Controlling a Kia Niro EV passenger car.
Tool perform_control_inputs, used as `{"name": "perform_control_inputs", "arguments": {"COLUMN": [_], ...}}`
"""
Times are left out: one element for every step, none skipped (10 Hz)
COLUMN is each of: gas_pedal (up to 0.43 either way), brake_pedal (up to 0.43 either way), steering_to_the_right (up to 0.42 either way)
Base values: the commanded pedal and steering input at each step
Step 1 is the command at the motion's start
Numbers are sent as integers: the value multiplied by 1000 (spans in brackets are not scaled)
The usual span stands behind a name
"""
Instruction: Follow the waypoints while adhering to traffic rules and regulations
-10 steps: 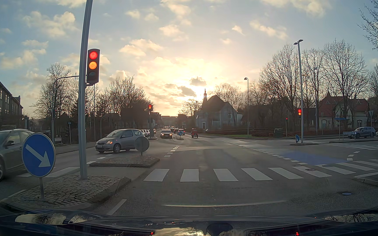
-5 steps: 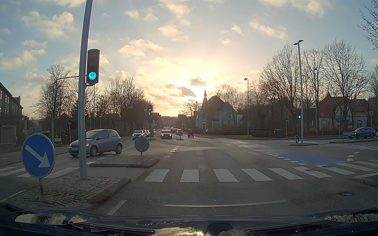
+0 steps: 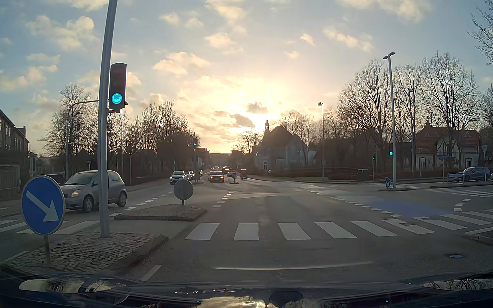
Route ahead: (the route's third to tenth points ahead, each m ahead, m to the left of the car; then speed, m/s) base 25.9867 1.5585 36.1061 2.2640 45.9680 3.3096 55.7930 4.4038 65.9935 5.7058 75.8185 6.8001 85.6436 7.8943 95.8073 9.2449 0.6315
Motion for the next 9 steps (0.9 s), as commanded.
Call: {"name": "perform_control_inputs", "arguments": {"gas_pedal": [189,197,197,209,209,220,228,228,228], "brake_pedal": [0,0,0,0,0,0,0,0,0], "steering_to_the_right": [41,41,41,40,40,35,29,23,19]}}
